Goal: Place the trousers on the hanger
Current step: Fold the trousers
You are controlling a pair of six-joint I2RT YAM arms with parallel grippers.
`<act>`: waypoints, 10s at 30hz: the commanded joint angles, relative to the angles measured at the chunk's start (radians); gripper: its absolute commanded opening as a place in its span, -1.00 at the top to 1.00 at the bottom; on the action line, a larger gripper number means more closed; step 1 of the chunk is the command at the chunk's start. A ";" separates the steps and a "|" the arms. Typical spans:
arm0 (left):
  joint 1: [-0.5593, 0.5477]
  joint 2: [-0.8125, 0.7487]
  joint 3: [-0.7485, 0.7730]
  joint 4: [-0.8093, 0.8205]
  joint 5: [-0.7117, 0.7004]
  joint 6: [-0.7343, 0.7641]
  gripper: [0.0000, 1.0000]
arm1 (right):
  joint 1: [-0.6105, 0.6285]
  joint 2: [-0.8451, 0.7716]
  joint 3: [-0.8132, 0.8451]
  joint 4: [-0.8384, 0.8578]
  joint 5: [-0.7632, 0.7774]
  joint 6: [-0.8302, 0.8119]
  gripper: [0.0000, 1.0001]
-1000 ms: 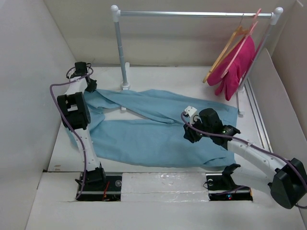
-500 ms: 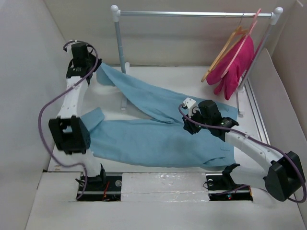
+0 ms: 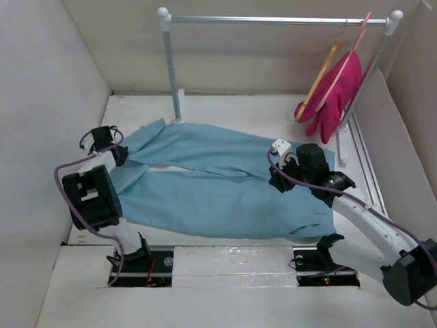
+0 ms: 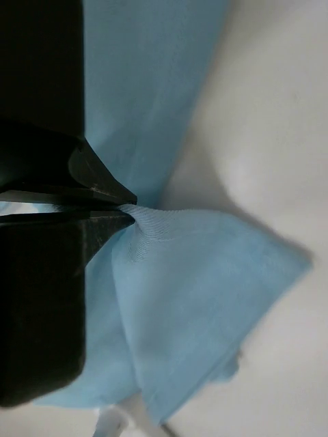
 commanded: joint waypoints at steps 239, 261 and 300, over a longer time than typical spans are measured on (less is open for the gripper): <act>-0.002 -0.613 0.218 -0.337 0.086 0.002 1.00 | -1.016 0.040 0.031 -0.332 0.214 0.112 -0.06; -0.049 -0.582 0.170 -0.337 0.045 -0.010 1.00 | -1.073 0.539 0.026 -0.010 0.034 0.135 1.00; -0.068 -0.593 0.380 -0.476 -0.153 0.025 1.00 | -1.268 -0.041 0.182 -0.424 0.122 0.082 1.00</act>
